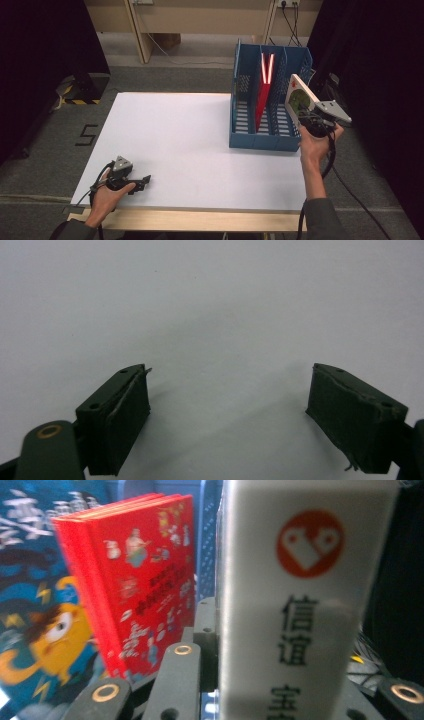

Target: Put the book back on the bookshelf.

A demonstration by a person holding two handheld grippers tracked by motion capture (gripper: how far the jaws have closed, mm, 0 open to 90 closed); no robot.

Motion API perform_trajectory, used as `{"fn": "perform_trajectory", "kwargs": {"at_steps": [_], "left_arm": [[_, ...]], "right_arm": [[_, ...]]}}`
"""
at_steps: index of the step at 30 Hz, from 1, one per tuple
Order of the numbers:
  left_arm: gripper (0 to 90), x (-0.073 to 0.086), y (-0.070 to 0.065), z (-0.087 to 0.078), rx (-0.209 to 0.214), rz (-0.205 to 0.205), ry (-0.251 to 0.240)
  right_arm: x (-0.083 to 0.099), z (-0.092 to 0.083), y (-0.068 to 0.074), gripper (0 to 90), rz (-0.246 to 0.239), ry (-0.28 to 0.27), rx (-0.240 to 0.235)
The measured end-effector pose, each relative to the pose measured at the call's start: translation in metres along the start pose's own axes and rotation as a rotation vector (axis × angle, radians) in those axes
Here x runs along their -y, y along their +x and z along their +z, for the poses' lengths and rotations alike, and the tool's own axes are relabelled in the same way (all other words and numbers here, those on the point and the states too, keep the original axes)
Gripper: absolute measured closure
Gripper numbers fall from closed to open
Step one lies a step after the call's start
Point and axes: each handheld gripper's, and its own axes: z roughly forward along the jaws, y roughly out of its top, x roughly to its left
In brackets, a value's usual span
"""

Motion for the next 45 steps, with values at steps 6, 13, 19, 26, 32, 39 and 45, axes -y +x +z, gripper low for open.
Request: {"fn": "perform_trajectory", "kwargs": {"at_steps": [6,13,19,26,32,39,45], "left_arm": [[16.1,0.000,0.000,0.000,0.001,-0.001,-0.002],[16.1,0.000,0.000,-0.001,0.006,-0.002,-0.001],[16.1,0.000,0.001,-0.001,0.012,-0.006,-0.002],[16.1,0.001,0.001,-0.001,0.019,-0.012,-0.005],[16.1,0.001,0.001,-0.001,0.020,-0.014,-0.005],[16.0,0.001,0.001,-0.002,0.021,-0.020,-0.007],[16.1,0.001,0.001,-0.002,0.021,-0.019,-0.006]], "right_arm": [[-0.005,0.033,0.001,76.0,0.029,0.015,0.033],[-0.002,0.069,0.005,76.0,0.043,0.056,0.078],[0.006,0.090,0.004,75.9,0.053,0.087,0.093],[0.010,0.106,0.005,75.9,0.061,0.128,0.088],[0.012,0.116,0.008,75.9,0.051,0.170,0.080],[0.013,0.123,0.016,75.8,0.050,0.199,0.058],[0.016,0.128,0.017,75.6,0.063,0.234,0.061]]}}
